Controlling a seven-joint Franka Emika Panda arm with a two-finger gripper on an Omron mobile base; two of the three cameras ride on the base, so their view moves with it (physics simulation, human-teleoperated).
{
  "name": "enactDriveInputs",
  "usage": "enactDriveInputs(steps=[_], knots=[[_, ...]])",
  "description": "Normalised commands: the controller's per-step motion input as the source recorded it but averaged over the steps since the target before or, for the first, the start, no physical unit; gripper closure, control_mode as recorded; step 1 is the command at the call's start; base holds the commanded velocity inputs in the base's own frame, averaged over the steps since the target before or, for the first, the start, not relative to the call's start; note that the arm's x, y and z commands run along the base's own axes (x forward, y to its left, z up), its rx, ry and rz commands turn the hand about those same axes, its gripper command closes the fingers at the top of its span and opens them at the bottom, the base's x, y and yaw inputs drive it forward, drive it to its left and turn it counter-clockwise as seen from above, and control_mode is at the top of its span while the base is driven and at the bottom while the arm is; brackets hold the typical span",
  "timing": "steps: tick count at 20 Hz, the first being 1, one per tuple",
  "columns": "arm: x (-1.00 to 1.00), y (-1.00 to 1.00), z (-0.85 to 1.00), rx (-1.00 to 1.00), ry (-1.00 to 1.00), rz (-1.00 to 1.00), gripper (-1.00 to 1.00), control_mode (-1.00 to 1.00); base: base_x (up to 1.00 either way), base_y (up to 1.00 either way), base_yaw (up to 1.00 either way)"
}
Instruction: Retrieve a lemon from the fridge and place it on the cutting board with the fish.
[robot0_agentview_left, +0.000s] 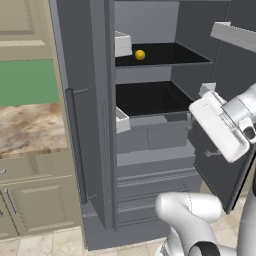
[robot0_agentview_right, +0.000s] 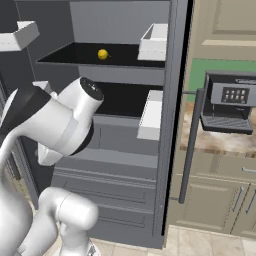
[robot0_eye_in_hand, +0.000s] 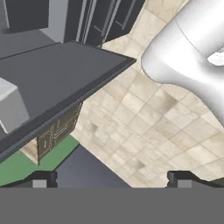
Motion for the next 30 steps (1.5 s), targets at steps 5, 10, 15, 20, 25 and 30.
enactDriveInputs(steps=[5,10,15,20,25,30], knots=[[0.39,-0.02,-0.13,0.01,-0.02,0.02,-1.00,-1.00,0.00,0.00,0.00],[0.41,-0.01,-0.45,0.01,-0.06,0.00,-1.00,-1.00,0.00,0.00,0.00],[0.44,0.02,-0.38,0.01,-0.11,0.00,-1.00,-1.00,0.00,0.00,0.00],[0.57,0.03,-0.26,0.01,-0.03,0.00,-1.00,-1.00,0.00,0.00,0.00],[0.58,-0.04,-0.59,0.03,0.00,0.00,-1.00,-1.00,0.00,0.00,0.00],[0.59,0.01,-0.55,0.10,0.00,0.00,-1.00,-1.00,0.00,0.00,0.00]])
